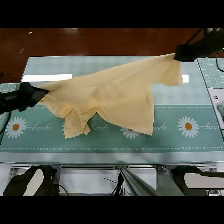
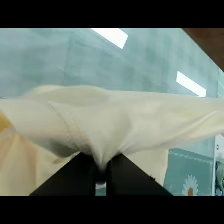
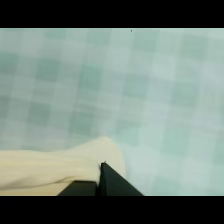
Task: Fold the shirts.
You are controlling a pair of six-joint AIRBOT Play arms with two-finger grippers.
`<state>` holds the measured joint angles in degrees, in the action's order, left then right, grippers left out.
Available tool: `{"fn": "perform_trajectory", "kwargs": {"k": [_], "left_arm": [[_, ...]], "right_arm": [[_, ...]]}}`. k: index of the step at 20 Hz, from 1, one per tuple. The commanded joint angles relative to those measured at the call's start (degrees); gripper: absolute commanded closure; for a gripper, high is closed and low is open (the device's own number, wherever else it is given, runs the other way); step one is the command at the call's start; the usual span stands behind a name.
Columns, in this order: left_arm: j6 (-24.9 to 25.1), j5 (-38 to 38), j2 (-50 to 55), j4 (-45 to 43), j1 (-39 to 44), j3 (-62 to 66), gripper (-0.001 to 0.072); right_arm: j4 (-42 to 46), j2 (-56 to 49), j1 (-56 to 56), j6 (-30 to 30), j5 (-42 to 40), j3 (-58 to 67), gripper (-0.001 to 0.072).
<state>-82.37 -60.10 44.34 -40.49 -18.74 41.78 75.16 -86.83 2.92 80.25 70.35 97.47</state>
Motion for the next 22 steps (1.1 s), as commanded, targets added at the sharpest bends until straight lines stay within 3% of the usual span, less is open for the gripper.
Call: {"fn": "perform_trajectory", "kwargs": {"k": [1,5,9,10,11,12,14,16,18,20,22], "left_arm": [[10.5,11.4,11.8,10.1,3.9,-1.9,0.0673],[21.0,17.9,22.9,18.4,7.9,-1.9,0.0673],[20.5,17.3,30.1,19.2,8.7,-1.9,0.0669],[20.2,16.3,30.5,19.2,8.5,-1.9,0.0589],[20.2,14.8,30.5,19.2,7.7,-1.8,0.0419],[20.2,11.6,30.3,19.1,6.0,-1.1,0.0274],[20.0,1.9,30.3,19.1,0.0,1.7,0.0254],[16.2,-7.6,30.2,17.3,-7.6,4.7,0.0254],[11.9,-12.5,28.2,7.9,-15.3,6.4,0.0254],[8.0,-15.5,24.9,-6.8,-20.9,5.6,0.0254],[8.1,-16.9,23.0,-12.9,-23.2,2.4,0.0234]], "right_arm": [[-3.1,-6.7,-0.3,0.8,-3.5,0.0,0.0688],[-2.8,-9.2,-0.2,1.1,-4.7,0.0,0.0687],[-5.9,-11.0,-0.9,1.6,-4.2,0.0,0.0673],[-5.9,-11.1,-0.9,1.6,-4.2,0.0,0.0518],[-6.0,-10.9,-0.9,1.6,-3.6,0.0,0.0290],[-5.7,-10.4,-0.5,1.6,-2.0,0.0,0.0237],[-3.7,-8.5,0.6,0.9,4.0,0.0,0.0237],[4.3,-6.4,1.3,-0.2,11.5,0.0,0.0237],[13.5,-4.5,2.0,0.0,15.1,0.0,0.0238],[11.6,-2.7,4.4,0.9,15.8,-0.8,0.0238],[5.4,-0.7,7.0,1.2,14.1,-4.6,0.0238]]}}
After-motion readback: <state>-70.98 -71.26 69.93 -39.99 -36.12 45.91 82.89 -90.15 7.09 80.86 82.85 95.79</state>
